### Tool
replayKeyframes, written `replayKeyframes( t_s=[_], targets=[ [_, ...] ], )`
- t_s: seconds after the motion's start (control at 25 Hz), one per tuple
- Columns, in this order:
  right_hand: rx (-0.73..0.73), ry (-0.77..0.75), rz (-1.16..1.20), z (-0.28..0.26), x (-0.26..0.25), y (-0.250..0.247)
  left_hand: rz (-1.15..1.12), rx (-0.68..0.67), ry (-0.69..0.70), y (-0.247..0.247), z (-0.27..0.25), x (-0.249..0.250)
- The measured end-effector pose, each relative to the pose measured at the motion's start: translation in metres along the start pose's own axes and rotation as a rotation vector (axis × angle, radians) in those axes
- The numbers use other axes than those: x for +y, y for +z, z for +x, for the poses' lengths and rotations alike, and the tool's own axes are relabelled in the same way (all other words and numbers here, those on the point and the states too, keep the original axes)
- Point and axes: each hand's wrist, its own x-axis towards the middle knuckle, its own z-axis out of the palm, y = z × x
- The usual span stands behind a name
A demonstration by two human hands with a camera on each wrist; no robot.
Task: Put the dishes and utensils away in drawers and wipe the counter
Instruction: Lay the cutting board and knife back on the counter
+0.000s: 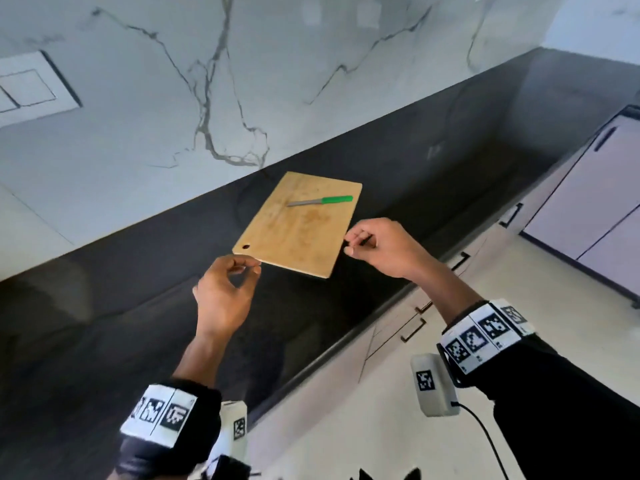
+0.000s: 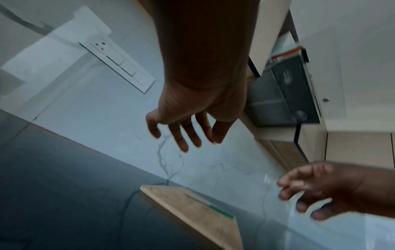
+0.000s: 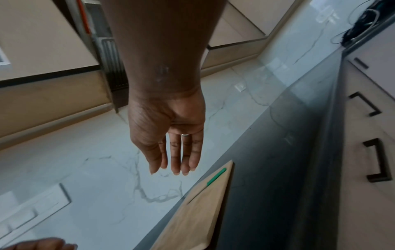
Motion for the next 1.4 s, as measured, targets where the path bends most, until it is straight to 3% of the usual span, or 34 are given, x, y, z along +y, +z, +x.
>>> replayKeyframes(
  t_s=[0.24,0.44,0.52,0.64,0.72,0.84,0.96,1.16,1.28,1.4],
  targets=[
    [0.052,0.009,-0.059,0.03,0.051,-0.045,0.134,-0.07,0.017,0.053,0.021,0.014],
    [-0.001,-0.101,-0.567,0.092,0.093,-0.044,0.299,-0.077,-0.032,0.093,0.059,-0.01],
    [-0.09,-0.136,-0.614,0.13,0.103,-0.04,0.382,-0.167,-0.117,0.111,0.074,-0.018],
    [-0.154,-0.162,-0.553,0.188,0.106,-0.024,0.579,-0.431,-0.362,0.137,0.098,-0.025],
    [-0.192,-0.191,-0.524,0.222,0.1,-0.011,0.742,-0.557,-0.407,0.146,0.105,-0.03],
    [-0.241,-0.223,-0.46,0.263,0.09,0.001,0.731,-0.607,-0.44,0.144,0.104,-0.029],
    [-0.375,-0.202,-0.478,0.293,0.089,0.01,0.607,-0.53,-0.51,0.139,0.096,-0.016],
    [-0.482,-0.157,-0.326,0.319,0.101,0.01,0.392,-0.162,-0.544,0.146,0.078,0.007],
    [-0.428,-0.069,-0.212,0.331,0.108,-0.005,0.391,-0.065,-0.62,0.151,0.07,0.008],
    [-0.268,0.005,-0.133,0.348,0.119,-0.019,0.349,0.008,-0.698,0.157,0.063,0.007]
  ],
)
